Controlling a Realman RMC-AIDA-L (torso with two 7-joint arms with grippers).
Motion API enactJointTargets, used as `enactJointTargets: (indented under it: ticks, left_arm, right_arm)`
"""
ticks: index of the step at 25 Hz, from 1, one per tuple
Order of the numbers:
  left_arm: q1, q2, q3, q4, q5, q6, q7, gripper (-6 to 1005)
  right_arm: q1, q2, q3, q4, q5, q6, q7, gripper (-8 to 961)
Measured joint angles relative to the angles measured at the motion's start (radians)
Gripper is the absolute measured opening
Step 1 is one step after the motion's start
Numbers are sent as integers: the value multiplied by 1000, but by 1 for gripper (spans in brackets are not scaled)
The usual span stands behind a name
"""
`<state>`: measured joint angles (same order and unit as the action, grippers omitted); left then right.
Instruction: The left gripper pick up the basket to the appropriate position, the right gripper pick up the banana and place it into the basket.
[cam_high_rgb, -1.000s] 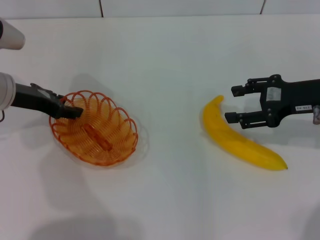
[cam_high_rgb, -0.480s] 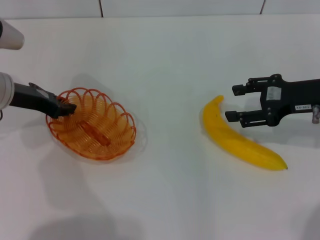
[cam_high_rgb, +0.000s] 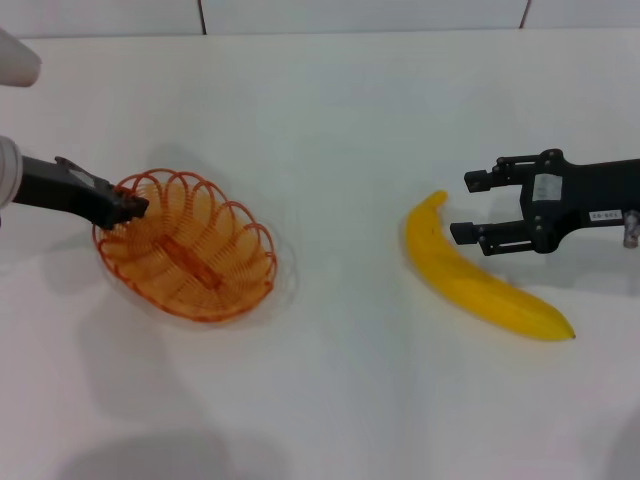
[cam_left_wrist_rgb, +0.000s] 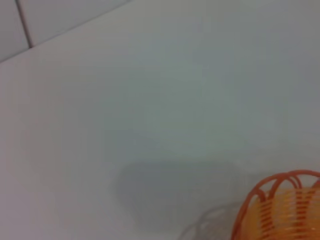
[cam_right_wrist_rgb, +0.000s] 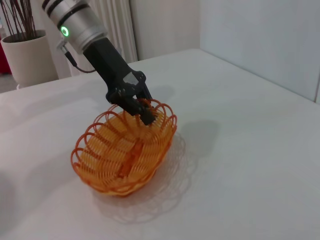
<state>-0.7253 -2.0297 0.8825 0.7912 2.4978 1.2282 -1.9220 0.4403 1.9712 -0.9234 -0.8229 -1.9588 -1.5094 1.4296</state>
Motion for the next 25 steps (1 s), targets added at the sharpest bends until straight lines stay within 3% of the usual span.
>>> enactJointTargets:
  ticks: [11, 25]
  left_arm:
    - [34, -1, -3, 125, -96, 155, -15, 101]
    - [84, -5, -12, 102, -278, 83, -32, 86]
  right_arm:
    - [1, 0, 0, -1, 0, 1, 0, 758]
    - [35, 1, 0, -6, -71, -1, 34, 758]
